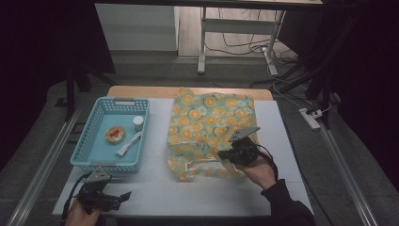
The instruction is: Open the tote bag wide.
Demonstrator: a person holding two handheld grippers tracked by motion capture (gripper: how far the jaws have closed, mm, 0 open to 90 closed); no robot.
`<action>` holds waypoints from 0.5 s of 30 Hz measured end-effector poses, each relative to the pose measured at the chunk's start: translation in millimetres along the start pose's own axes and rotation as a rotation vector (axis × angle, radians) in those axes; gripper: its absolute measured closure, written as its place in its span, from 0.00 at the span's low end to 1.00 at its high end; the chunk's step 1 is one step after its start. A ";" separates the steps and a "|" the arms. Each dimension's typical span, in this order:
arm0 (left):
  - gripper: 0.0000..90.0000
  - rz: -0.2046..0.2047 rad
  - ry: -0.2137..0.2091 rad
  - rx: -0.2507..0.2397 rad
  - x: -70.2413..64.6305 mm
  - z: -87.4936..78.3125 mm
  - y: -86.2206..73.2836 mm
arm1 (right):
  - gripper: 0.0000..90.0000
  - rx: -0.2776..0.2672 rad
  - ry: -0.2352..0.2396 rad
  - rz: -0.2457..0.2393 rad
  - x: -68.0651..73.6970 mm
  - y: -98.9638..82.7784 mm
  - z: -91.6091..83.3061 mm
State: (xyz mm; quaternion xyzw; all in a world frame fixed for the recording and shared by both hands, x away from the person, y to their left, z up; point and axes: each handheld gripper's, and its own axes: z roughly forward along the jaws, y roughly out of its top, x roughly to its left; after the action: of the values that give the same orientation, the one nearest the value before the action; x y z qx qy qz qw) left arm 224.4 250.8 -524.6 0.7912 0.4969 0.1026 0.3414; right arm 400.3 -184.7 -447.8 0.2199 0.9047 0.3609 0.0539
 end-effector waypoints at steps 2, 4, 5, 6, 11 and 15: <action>0.01 0.002 0.000 0.001 0.1 0.1 0.0 | 1.00 -0.002 -0.005 0.002 -3.0 2.0 0.7; 0.01 0.000 0.000 0.000 0.0 0.0 0.0 | 1.00 -0.001 -0.012 0.009 -9.0 6.1 2.1; 0.01 0.000 0.000 0.000 0.1 0.0 0.0 | 1.00 -0.002 -0.016 0.010 -12.1 8.1 2.8; 0.01 -0.001 0.000 0.000 0.1 0.0 -0.1 | 1.00 -0.003 -0.018 0.012 -15.0 9.9 3.4; 0.01 -0.001 0.000 0.001 0.1 0.1 0.0 | 1.00 -0.011 -0.036 0.020 -28.4 20.1 6.6; 0.01 -0.002 0.001 0.001 0.2 0.1 0.0 | 1.00 -0.015 -0.042 0.028 -35.6 24.1 7.7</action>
State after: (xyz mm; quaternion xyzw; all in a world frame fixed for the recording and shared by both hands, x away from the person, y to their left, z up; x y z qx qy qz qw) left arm 224.5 250.9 -524.7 0.7909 0.4979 0.1022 0.3407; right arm 442.9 -179.9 -439.3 0.2396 0.8975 0.3635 0.0695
